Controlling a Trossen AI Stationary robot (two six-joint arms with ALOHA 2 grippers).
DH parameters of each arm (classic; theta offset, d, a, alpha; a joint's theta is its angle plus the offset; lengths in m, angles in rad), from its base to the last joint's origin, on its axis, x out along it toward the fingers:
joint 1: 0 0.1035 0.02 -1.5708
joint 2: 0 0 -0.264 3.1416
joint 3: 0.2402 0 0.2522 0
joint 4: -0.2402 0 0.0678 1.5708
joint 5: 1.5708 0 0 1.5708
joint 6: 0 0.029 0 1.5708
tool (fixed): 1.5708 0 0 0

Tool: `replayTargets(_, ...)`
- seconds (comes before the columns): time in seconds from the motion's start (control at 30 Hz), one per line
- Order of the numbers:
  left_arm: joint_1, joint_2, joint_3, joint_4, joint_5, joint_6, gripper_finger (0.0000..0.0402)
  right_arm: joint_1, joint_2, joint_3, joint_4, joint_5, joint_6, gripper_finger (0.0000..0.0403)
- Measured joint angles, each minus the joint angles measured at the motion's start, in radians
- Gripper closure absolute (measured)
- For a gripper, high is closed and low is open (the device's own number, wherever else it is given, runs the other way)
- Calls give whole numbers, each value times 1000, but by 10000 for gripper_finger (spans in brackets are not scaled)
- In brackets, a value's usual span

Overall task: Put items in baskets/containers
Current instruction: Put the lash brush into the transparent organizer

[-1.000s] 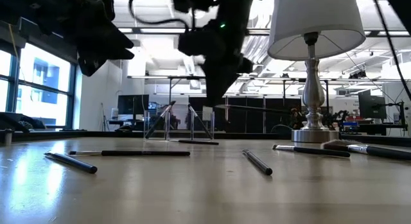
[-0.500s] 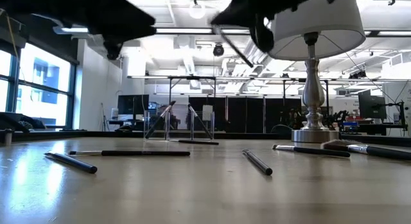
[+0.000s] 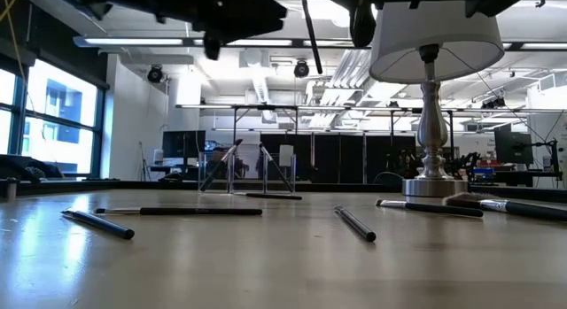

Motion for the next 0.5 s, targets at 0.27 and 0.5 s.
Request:
replayTargets(0.27, 66, 56, 91, -1, 160, -27, 300, 0, 0, 0, 6, -12, -23, 403)
replayTargets(0.5, 71, 90, 129, 8, 179, -30, 300, 0, 0, 0, 28, -12, -61, 403)
